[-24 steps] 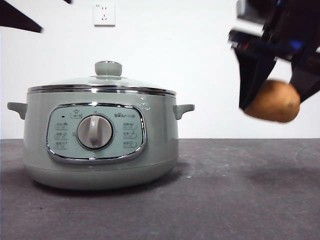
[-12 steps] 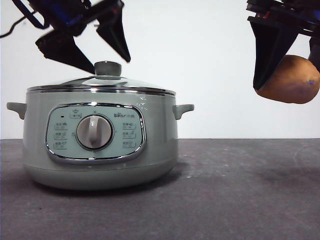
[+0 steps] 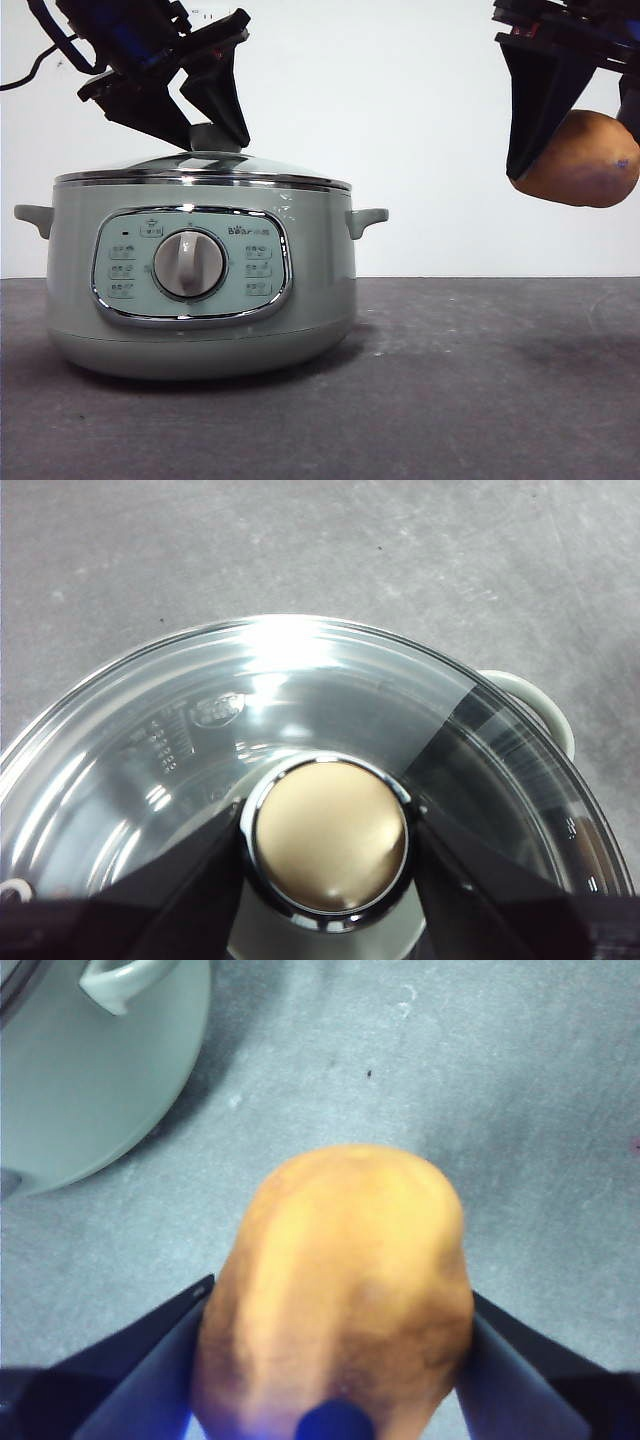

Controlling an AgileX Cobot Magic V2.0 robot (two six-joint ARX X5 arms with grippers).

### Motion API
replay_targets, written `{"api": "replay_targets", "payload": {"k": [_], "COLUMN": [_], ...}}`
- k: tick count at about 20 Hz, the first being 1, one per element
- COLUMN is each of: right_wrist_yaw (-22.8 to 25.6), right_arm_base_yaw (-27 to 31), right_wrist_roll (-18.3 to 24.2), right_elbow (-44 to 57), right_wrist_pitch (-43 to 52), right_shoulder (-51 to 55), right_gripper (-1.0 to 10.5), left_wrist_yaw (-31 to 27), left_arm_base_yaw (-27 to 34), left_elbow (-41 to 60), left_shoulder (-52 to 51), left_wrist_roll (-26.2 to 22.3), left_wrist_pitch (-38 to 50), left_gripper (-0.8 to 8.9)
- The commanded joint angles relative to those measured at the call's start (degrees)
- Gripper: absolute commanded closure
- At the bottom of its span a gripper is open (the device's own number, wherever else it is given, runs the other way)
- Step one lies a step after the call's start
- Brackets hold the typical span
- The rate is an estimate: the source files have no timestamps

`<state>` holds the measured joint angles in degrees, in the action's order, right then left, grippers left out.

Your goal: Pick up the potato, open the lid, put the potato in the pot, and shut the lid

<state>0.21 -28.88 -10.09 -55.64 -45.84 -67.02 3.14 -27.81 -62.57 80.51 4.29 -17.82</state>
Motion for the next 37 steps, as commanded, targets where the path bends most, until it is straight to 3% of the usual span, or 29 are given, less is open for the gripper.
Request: {"api": "replay_targets", "payload": {"k": [1,5,9,11,14,17,23,31,37], "right_wrist_yaw": [0.17,0.13,-0.31,-0.96,-4.79,-4.74,-4.72,-4.61,-4.55], "right_arm_base_yaw": [-0.07,-0.07,-0.09,-0.2,-0.76,-3.17,-9.16,-14.16,-15.82], "right_wrist_roll": [-0.57,-0.57,-0.55,-0.55,-0.28,0.81,4.61,11.85,13.53], "right_elbow": [-0.04,-0.04,-0.04,-0.07,-0.85,-6.16,-23.17,-46.1,-50.14], "right_wrist_pitch": [0.33,1.66,4.85,7.69,13.25,14.78,14.58,10.95,10.99], "right_shoulder": [0.15,0.61,0.7,0.7,0.61,-2.08,-16.63,-43.45,-55.65], "right_gripper": [9.6,9.6,9.6,9.6,9.6,9.6,9.6,9.6,9.6], "left_wrist_yaw": [-0.13,-0.39,-1.75,-2.14,-7.17,-10.75,-16.39,-16.55,-16.59], "left_arm_base_yaw": [0.02,0.02,0.02,0.04,0.02,0.02,0.02,0.02,0.02], "left_elbow": [0.26,0.26,0.26,0.26,0.26,0.26,0.26,0.26,0.26], "left_shoulder": [0.26,-3.78,-14.05,-20.72,-31.32,-40.83,-54.14,-55.98,-55.95], "left_wrist_roll": [-1.55,-1.57,-1.6,-2.16,-3.67,-3.72,-2.86,-2.82,-2.86], "left_wrist_pitch": [0.7,2.43,2.25,0.28,-5.33,-12.15,-20.09,-23.78,-24.24], "left_gripper": [8.22,8.22,8.22,8.22,8.22,8.22,8.22,8.22,8.22]}}
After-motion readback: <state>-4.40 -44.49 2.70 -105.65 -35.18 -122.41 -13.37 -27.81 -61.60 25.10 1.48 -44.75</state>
